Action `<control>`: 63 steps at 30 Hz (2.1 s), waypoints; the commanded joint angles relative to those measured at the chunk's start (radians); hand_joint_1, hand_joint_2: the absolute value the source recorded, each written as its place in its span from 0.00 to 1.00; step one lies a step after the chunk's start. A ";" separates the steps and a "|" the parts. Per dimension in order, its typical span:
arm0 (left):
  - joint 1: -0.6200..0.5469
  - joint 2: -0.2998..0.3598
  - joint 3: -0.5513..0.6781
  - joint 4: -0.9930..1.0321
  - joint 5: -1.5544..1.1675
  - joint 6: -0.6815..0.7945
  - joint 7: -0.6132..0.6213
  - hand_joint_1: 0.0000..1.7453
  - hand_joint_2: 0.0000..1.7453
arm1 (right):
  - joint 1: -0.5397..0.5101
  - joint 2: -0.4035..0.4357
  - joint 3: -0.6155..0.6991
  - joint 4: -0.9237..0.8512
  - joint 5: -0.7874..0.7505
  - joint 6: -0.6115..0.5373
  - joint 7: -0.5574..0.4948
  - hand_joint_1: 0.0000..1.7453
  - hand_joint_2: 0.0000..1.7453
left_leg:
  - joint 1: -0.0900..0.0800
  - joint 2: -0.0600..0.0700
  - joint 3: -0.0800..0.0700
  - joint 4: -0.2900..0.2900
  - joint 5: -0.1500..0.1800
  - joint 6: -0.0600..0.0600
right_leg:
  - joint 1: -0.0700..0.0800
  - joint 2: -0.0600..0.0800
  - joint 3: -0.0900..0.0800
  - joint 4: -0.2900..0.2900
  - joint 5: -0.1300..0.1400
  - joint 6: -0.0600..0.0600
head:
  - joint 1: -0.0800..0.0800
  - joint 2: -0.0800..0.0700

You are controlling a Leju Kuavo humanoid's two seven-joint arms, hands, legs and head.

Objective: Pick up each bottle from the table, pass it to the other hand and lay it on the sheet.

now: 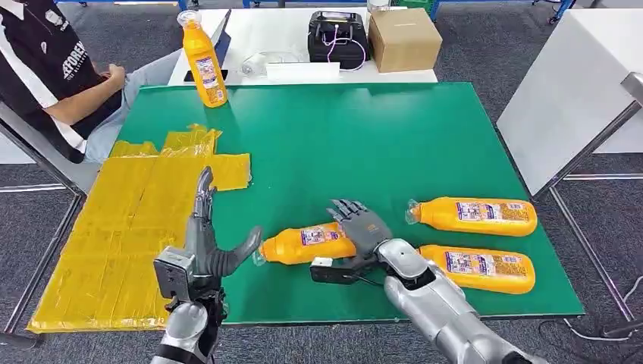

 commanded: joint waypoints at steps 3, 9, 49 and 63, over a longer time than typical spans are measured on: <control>-0.045 0.001 -0.025 0.101 0.005 -0.003 0.004 0.00 1.00 | -0.082 0.026 0.128 0.160 0.011 0.022 0.001 0.00 1.00 | 0.001 0.003 0.008 -0.002 -0.003 -0.001 | 0.002 0.000 0.009 -0.004 -0.002 -0.001 | 0.000 0.000; -0.056 0.003 -0.036 0.133 0.027 -0.003 0.003 0.00 1.00 | -0.124 0.009 0.183 0.253 -0.020 0.089 0.003 1.00 1.00 | 0.000 0.000 0.003 -0.001 -0.001 0.000 | 0.000 -0.001 0.004 -0.001 -0.001 0.000 | 0.000 0.000; 0.054 0.040 -0.110 -0.033 -0.025 -0.107 0.130 0.00 1.00 | 0.439 0.174 -0.420 -0.582 -0.562 -0.389 -0.257 1.00 1.00 | 0.000 -0.005 -0.001 -0.001 -0.002 0.000 | 0.000 -0.004 0.001 -0.001 -0.003 -0.001 | 0.000 0.000; 0.044 0.049 -0.135 -0.029 -0.015 -0.131 0.135 0.00 1.00 | 0.449 0.197 -0.429 -0.554 -0.753 -0.168 -0.334 1.00 1.00 | 0.000 -0.001 -0.002 -0.001 -0.002 0.000 | 0.000 0.000 -0.001 -0.001 -0.002 0.000 | 0.000 0.000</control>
